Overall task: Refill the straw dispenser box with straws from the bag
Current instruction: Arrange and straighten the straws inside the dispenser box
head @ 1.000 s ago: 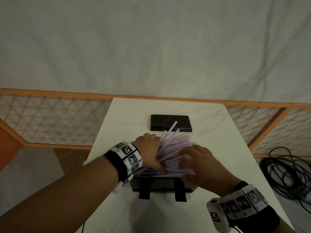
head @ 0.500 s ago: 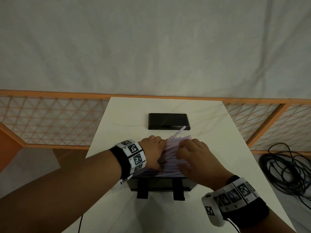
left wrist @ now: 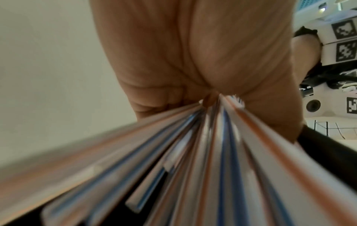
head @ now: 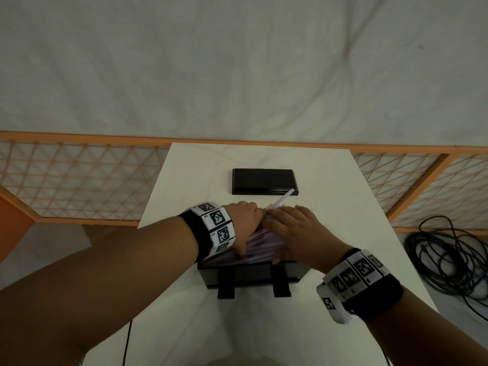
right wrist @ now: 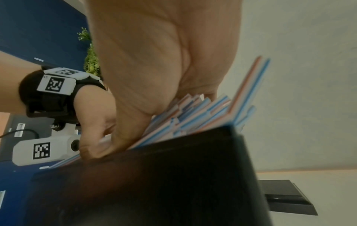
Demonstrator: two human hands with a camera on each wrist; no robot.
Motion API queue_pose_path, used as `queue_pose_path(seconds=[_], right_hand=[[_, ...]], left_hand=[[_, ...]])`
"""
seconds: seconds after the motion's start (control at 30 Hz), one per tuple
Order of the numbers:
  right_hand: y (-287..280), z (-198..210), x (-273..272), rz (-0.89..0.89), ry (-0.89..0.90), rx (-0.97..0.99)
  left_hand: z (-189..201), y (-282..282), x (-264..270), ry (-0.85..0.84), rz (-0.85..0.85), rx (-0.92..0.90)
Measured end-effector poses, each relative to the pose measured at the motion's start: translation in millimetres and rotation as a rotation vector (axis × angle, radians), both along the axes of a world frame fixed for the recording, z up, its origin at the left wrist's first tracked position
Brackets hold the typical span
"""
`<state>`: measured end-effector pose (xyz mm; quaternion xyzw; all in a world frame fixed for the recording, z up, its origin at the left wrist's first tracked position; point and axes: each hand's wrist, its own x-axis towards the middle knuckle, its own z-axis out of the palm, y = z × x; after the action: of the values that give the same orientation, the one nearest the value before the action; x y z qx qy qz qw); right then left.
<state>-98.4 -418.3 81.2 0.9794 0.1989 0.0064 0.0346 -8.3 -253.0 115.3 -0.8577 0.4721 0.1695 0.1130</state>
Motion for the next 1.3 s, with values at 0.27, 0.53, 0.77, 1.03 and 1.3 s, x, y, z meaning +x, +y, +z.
queue_pose_path(seconds=[0.27, 0.53, 0.77, 1.03, 1.3], right_hand=[[-4, 8, 11, -0.049, -0.053, 0.026], [3, 14, 12, -0.135, -0.089, 0.097], [21, 33, -2, -0.118, -0.271, 0.199], [47, 10, -13, -0.112, 0.21, 0.045], [57, 3, 2, -0.178, 0.381, -0.052]], left_hand=[[3, -14, 13, 0.116, 0.075, 0.003], [-1, -8, 22, 0.226, 0.19, -0.059], [-7, -20, 18, 0.095, 0.144, -0.02], [-4, -27, 19, 0.11, 0.153, -0.138], [14, -28, 26, 0.176, 0.143, -0.178]])
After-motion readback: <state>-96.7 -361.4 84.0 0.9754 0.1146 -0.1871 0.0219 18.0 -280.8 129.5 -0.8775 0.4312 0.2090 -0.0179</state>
